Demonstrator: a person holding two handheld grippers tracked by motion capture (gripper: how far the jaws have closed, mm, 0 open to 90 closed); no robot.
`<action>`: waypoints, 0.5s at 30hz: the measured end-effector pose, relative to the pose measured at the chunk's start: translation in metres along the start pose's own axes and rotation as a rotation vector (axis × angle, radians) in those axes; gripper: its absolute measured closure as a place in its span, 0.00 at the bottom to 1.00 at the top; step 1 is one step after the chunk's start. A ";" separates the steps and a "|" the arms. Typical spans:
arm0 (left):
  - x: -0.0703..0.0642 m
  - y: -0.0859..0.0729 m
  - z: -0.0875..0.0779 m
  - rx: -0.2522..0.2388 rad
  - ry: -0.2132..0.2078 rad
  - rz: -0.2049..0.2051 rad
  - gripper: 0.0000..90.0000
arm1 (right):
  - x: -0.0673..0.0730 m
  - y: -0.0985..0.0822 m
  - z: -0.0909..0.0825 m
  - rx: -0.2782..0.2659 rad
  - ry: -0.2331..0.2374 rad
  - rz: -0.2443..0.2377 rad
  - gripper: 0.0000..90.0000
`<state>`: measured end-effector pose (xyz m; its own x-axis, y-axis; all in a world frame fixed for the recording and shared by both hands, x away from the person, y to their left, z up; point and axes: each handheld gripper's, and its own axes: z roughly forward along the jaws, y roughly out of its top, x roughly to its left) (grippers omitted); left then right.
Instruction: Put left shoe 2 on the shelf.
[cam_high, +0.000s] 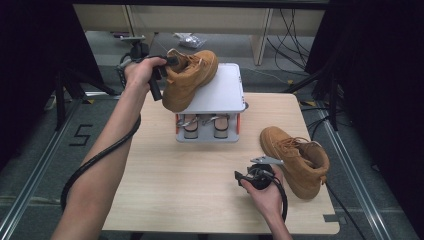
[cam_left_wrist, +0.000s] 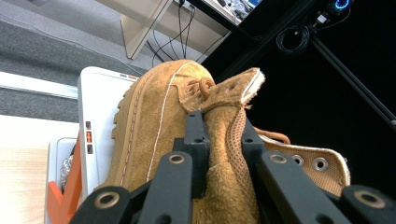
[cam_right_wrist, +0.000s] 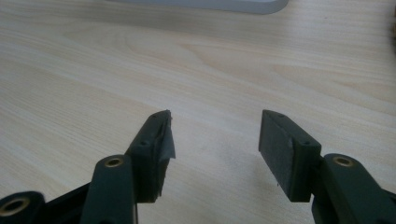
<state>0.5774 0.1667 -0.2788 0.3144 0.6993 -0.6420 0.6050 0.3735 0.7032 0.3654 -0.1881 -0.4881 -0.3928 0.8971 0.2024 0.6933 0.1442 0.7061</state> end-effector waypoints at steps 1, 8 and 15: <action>-0.001 0.000 0.001 -0.005 0.000 -0.003 0.88 | 0.000 0.000 0.000 0.003 -0.003 0.001 0.50; 0.002 -0.001 0.005 -0.014 0.014 -0.005 0.87 | 0.000 0.000 -0.001 0.015 -0.015 -0.007 0.50; 0.009 0.000 0.005 -0.028 0.018 0.003 0.83 | -0.001 -0.001 0.001 0.008 -0.003 -0.007 0.50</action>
<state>0.5837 0.1693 -0.2861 0.3025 0.7112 -0.6346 0.5836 0.3882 0.7133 0.3656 -0.1885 -0.4895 -0.3961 0.8972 0.1952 0.6950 0.1540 0.7023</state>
